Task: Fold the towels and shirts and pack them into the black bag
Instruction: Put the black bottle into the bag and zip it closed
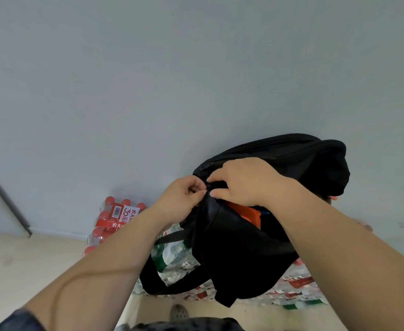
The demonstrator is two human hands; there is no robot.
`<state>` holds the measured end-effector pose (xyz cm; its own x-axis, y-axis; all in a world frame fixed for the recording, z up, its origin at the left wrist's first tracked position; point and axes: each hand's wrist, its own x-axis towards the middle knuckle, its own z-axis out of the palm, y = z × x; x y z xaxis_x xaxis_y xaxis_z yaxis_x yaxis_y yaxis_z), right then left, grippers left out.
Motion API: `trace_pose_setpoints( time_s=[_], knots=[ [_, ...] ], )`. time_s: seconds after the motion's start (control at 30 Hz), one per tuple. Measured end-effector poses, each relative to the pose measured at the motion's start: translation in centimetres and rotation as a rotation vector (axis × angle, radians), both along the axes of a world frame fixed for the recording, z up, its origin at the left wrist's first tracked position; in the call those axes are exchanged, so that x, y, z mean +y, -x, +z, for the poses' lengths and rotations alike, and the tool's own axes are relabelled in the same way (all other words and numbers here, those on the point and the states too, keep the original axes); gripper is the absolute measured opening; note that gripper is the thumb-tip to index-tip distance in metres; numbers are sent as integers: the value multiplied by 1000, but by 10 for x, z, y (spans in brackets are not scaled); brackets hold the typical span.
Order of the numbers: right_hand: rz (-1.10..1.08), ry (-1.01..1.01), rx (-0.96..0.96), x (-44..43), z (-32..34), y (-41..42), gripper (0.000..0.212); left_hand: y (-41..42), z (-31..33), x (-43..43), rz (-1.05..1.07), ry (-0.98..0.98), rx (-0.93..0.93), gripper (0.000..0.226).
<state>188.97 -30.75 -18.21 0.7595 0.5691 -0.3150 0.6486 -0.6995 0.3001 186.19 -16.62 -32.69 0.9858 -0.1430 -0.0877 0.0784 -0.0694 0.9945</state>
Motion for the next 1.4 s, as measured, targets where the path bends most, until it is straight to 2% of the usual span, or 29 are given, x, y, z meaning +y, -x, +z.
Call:
trace_pose_setpoints(
  time_s=[0.13, 0.2, 0.4, 0.53, 0.73, 0.83, 0.93, 1.07, 1.13, 1.3, 1.4],
  knots=[
    [-78, 1, 1, 11, -4, -4, 60, -1, 2, 2, 50, -19, -32, 12],
    [-113, 8, -32, 15, -9, -4, 62, -2, 1, 6, 77, 48, -23, 9],
    [-183, -108, -53, 11, -21, -3, 45, -7, 9, 14, 112, 231, 32, 10],
    [-167, -214, -72, 12, -24, -3, 29, -9, 15, 12, 159, 306, -50, 22],
    [-170, -196, -112, 13, -22, -2, 29, -7, 20, 11, 143, 401, -65, 25],
    [-175, -177, -160, 8, -19, -1, 25, -9, 9, 10, 118, 274, -97, 30],
    [-178, -148, -158, 7, -14, 1, 20, -12, 6, 1, -22, 93, -205, 25],
    [-174, -91, -157, 2, -1, 1, 19, -21, 16, -10, -80, 65, -306, 19],
    [-234, -148, -115, -3, 7, 1, 17, -24, 20, -17, -83, 1, -375, 20],
    [-380, -293, -90, -23, 29, 1, 23, -22, 36, -37, -38, -125, -518, 6],
    [-458, -403, -60, -39, 43, 5, 29, -23, 44, -40, -23, -207, -692, 4]
  ],
)
